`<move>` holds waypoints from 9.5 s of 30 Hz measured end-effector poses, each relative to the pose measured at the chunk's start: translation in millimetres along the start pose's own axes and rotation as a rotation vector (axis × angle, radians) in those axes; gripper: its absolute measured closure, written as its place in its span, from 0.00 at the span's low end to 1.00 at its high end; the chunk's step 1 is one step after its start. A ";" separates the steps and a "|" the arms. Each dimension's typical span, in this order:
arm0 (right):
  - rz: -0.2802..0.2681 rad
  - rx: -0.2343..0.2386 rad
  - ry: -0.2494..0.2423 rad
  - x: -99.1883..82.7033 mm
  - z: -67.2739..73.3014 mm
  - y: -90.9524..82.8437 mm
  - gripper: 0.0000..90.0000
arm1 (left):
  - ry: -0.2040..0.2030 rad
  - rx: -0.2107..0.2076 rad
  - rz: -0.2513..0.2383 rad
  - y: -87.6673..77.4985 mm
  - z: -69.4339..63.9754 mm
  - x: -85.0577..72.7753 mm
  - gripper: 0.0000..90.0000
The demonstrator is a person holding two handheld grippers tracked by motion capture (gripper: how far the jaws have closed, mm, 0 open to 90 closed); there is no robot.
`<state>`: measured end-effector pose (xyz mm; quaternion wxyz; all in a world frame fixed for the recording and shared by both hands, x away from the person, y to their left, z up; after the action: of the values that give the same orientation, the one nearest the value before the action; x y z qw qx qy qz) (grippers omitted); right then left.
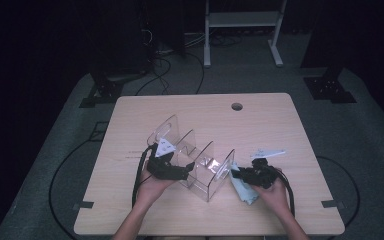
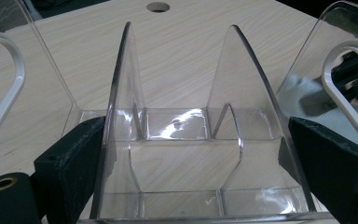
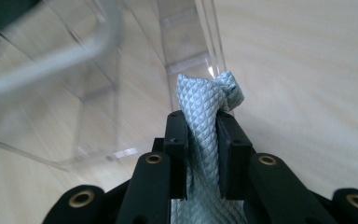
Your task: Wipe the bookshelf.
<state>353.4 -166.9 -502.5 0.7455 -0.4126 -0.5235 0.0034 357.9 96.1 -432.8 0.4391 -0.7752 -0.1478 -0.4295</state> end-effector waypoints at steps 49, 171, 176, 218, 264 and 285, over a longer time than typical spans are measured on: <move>-0.056 0.012 -0.012 10.2 6.4 -7.3 0.84 | -0.003 -0.021 -0.002 -2.8 -0.3 0.6 0.08; 0.062 0.025 -0.002 -11.6 0.3 11.4 0.85 | 0.000 -0.001 -0.013 -1.3 -2.7 0.1 0.09; 0.000 0.014 -0.006 1.5 -3.0 -3.4 0.85 | -0.002 -0.003 -0.008 -1.4 -2.2 0.2 0.08; -0.235 0.125 -0.154 70.9 63.3 -64.4 0.85 | -0.007 -0.011 -0.019 -0.3 -5.7 0.2 0.08; 0.065 0.007 0.070 -11.8 -6.2 9.1 0.85 | -0.002 -0.010 -0.026 0.0 -7.0 0.1 0.09; -0.007 0.034 0.029 -2.4 14.9 -7.1 0.85 | -0.029 -0.134 -0.017 -1.9 -12.3 1.3 0.08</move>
<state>337.6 -163.5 -498.4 0.7599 -0.3982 -0.5138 0.0036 350.9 87.1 -427.7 0.3805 -0.8075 -0.1318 -0.4310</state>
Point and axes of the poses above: each handheld gripper's, and its own axes: y roughly forward along the jaws, x roughly out of its top, z roughly to its left, the point moved 5 cm from there along y, roughly forward along the jaws, and after that the axes turned 15 degrees about -y, right-handed, at the moved point
